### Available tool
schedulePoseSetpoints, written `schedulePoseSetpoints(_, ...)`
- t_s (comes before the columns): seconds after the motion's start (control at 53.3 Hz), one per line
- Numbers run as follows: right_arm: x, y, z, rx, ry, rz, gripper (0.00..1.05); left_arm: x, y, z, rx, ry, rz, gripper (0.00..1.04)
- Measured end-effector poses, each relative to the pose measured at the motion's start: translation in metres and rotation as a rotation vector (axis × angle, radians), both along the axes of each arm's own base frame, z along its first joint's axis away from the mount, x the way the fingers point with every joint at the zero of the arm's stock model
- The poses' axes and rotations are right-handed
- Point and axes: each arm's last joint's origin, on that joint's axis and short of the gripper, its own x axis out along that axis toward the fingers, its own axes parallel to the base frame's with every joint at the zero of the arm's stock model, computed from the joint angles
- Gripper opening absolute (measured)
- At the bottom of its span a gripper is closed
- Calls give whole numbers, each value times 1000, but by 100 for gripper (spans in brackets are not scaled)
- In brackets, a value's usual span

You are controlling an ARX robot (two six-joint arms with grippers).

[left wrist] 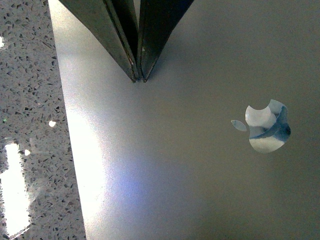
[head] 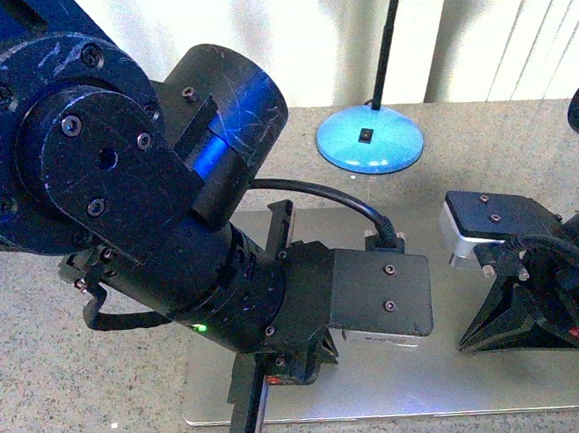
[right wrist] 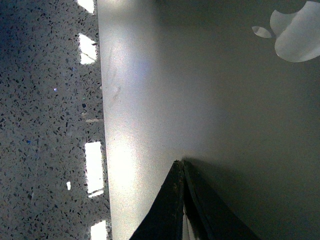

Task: Close laptop

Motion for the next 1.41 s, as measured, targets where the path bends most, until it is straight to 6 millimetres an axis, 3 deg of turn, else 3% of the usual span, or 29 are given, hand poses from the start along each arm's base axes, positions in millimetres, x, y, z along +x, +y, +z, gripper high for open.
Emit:
schedulePoseSetpoints(0.244, 1, 1, 0, 21, -8, -10, 3, 2, 2, 3, -9, -10, 12, 4)
schedulePoseSetpoints(0.413, 5, 2, 10, 75, -48, -34, 3, 9, 4, 19, -73, -69, 60, 4)
schedulePoseSetpoints(0.619, 12, 5, 52, 220, -247, -98, 3, 24, 20, 75, -295, -244, 210, 4)
schedulePoseSetpoints(0.826, 14, 0, 92, 282, -546, -266, 3, 15, 64, 117, -477, -360, 435, 4)
schedulePoseSetpoints(1.069, 13, -17, 127, 323, -788, -606, 3, -6, 119, 142, -629, -426, 698, 4)
schedulePoseSetpoints(1.276, -17, -33, 169, 442, -887, -883, 3, -33, 186, 160, -765, -478, 1032, 4)
schedulePoseSetpoints(1.332, -24, -35, 175, 463, -897, -924, 3, -39, 197, 162, -807, -518, 1141, 4)
schedulePoseSetpoints(1.407, -38, -41, 180, 483, -943, -1143, 3, -52, 207, 159, -926, -601, 1320, 4)
